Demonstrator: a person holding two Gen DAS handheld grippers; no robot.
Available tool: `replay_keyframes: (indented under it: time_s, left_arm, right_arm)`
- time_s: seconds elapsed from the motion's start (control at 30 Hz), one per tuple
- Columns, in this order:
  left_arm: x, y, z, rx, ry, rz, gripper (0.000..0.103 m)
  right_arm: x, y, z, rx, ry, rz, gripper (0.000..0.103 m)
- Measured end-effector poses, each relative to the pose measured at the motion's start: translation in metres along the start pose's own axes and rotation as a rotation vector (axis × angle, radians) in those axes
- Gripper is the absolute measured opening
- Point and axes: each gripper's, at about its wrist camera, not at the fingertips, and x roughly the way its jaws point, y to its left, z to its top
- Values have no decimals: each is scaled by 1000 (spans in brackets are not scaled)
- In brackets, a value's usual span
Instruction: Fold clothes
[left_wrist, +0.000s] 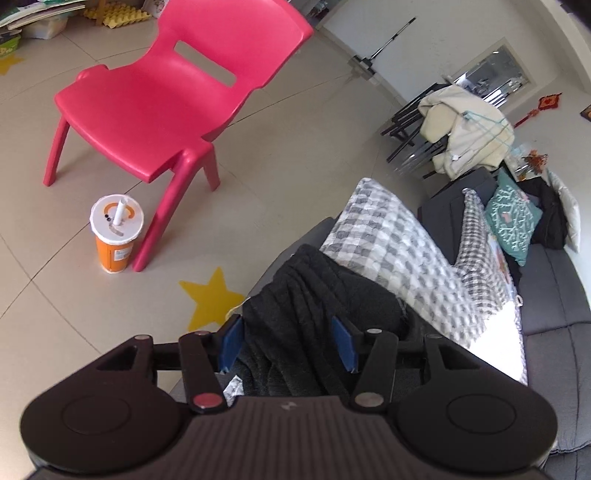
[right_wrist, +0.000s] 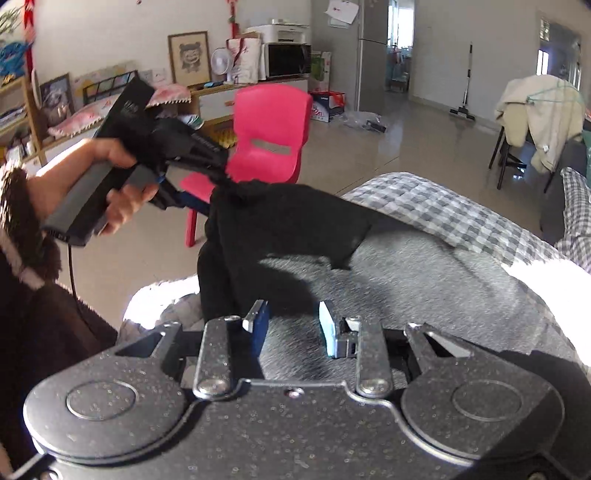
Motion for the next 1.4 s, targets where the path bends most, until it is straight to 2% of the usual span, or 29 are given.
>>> replay_keyframes:
  time_s: [0.03,0.07,0.1,0.17,0.23,0.3,0.43,0.53,0.6,0.63,0.67,0.7,0.77,0.8,0.87,0.93,0.97,1.03,1.1,1.2,1.23,1.27,1.33,1.4]
  left_arm:
    - [4,1,-1,-16,4,-4,37]
    - [7,3,-3,-32,8,-8,26]
    - [8,3,-5,-48,-1,-11,21]
    - [0,0,-9,-39,-46,-11,18]
    - [-17,-8,-13,0,-118,-24,17]
    - [-30,-9,-15,11,-147,-36,17]
    - [-37,-10,-23,81,-148,42,17]
    - [-16,-12,-27,132,-92,122,18]
    - [1,-17,-34,181,-72,179,26]
    - [4,-26,-40,242,-92,219,30]
    - [4,-32,-43,287,-109,249,37]
    - [-1,-37,-45,316,-136,279,50]
    - [-17,-44,-50,336,-206,333,69]
    - [-25,-48,-52,344,-236,329,70]
    - [-42,-58,-58,380,-269,264,70]
    - [-51,-76,-69,467,-264,150,70]
    - [-54,-86,-76,520,-254,83,71]
    - [-54,-113,-98,668,-216,-42,72]
    - [-49,-139,-129,833,-178,-122,74]
    - [-39,-168,-175,1050,-154,-186,74]
    - [-35,-175,-188,1107,-147,-202,74]
    - [-32,-179,-198,1148,-137,-219,74]
    - [-27,-184,-218,1211,-105,-276,74]
    - [-23,-184,-235,1254,-74,-348,74]
  right_arm:
    - [5,3,-2,-17,8,-13,30]
    - [6,7,-4,-46,1,-34,23]
    - [7,11,-5,-74,-7,-54,18]
    - [8,18,-7,-128,-23,-94,5]
    - [-9,13,1,-91,-67,-91,5]
    - [-22,10,4,-73,-98,-76,5]
    - [-15,14,3,-42,-65,-44,5]
    - [11,13,-10,6,-22,-47,7]
    - [6,2,-18,81,-51,-24,12]
    - [0,-4,-20,111,-54,-19,22]
    - [-13,-13,-23,155,-44,-45,37]
    - [-25,-22,-26,198,-34,-71,42]
    - [-53,-45,-41,305,-32,-104,45]
    - [-70,-61,-51,379,-28,-123,45]
    - [-102,-91,-74,538,-18,-170,45]
    - [-137,-127,-105,774,-3,-244,45]
    - [-158,-147,-127,933,3,-297,45]
    - [-189,-177,-166,1205,9,-376,46]
    - [-222,-198,-211,1460,-1,-455,46]
    - [-245,-203,-245,1624,-12,-525,53]
    - [-246,-203,-250,1631,-26,-518,58]
    - [-247,-201,-250,1628,-42,-512,60]
    - [-247,-195,-252,1654,-42,-565,65]
    - [-243,-193,-254,1699,-31,-653,67]
